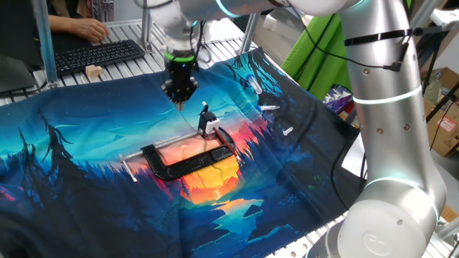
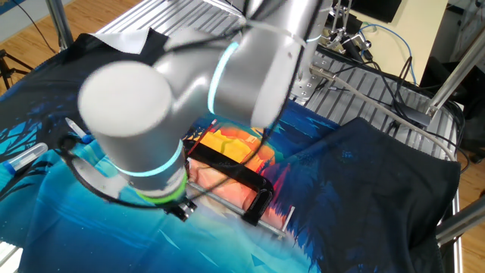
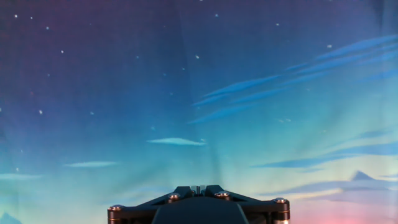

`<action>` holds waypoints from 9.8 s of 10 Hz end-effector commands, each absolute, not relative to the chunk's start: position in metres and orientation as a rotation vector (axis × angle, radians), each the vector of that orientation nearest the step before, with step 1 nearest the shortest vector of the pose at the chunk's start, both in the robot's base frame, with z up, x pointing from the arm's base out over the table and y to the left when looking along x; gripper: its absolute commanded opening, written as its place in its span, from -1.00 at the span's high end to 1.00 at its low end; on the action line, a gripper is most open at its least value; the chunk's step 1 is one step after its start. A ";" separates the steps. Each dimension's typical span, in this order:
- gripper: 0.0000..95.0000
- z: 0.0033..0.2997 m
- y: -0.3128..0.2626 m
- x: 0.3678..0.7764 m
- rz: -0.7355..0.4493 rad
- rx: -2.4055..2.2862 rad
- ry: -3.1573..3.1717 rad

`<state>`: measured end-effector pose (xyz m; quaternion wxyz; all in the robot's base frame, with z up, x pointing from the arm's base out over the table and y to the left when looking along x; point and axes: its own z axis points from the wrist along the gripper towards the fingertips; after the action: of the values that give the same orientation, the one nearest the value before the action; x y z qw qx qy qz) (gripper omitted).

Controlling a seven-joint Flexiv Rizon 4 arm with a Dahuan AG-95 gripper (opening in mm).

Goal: Sharpen the pencil with a pencil sharpener

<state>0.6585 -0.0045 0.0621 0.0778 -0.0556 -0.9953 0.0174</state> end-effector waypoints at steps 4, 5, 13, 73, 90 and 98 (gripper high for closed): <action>0.60 0.098 -0.032 0.640 0.091 -0.108 -2.982; 0.60 0.103 -0.038 0.637 0.088 -0.094 -2.978; 0.60 0.104 -0.072 0.633 0.054 -0.041 -2.983; 1.00 0.047 -0.024 0.631 0.004 -0.159 -3.119; 1.00 0.027 -0.040 0.638 0.009 -0.065 -3.144; 1.00 0.025 -0.041 0.638 0.036 -0.052 -3.182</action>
<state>0.6377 -0.0404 0.0283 -0.0208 -0.0161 -0.9996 0.0090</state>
